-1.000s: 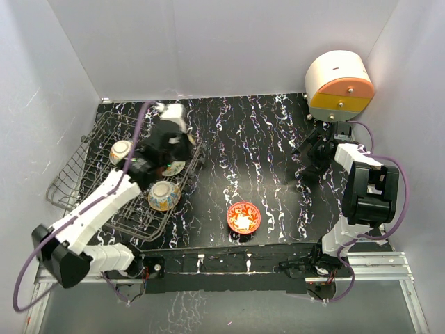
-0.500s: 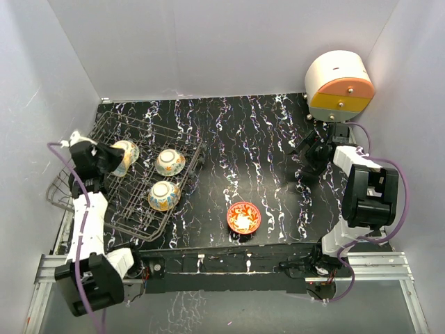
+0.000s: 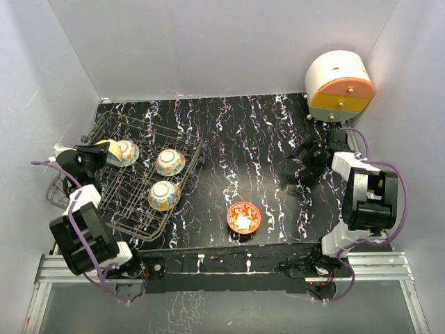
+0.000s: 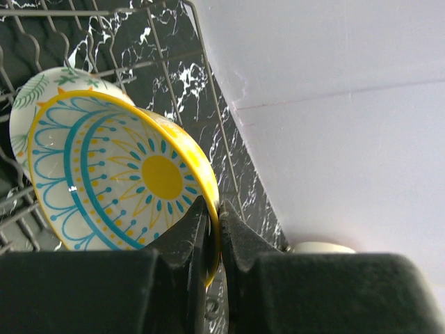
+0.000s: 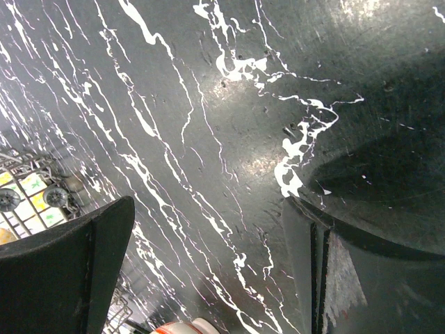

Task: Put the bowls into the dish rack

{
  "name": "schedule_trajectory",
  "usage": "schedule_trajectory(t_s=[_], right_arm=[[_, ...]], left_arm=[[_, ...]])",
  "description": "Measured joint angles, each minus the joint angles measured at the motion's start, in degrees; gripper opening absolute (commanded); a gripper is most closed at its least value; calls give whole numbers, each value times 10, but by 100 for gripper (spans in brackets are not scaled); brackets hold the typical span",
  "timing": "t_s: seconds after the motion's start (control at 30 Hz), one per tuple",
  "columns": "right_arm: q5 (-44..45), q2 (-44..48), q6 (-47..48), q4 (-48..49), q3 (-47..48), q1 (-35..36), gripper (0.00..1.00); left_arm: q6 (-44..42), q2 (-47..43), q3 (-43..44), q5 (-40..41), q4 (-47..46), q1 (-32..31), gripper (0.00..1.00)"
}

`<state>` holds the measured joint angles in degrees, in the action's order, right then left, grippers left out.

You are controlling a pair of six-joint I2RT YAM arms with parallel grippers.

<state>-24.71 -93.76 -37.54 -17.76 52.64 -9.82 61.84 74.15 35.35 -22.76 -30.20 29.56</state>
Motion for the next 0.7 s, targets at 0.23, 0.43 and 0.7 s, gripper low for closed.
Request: schedule_trajectory(t_s=[0.23, 0.43, 0.7], right_arm=[[-10, -12, 0, 23, 0, 0, 90], [-24, -44, -3, 35, 11, 0, 90], [-41, -73, -3, 53, 34, 0, 90]], left_arm=[[68, 94, -3, -15, -129, 33, 0], [118, 178, -16, -18, -247, 49, 0], [153, 228, -66, -22, -374, 64, 0]])
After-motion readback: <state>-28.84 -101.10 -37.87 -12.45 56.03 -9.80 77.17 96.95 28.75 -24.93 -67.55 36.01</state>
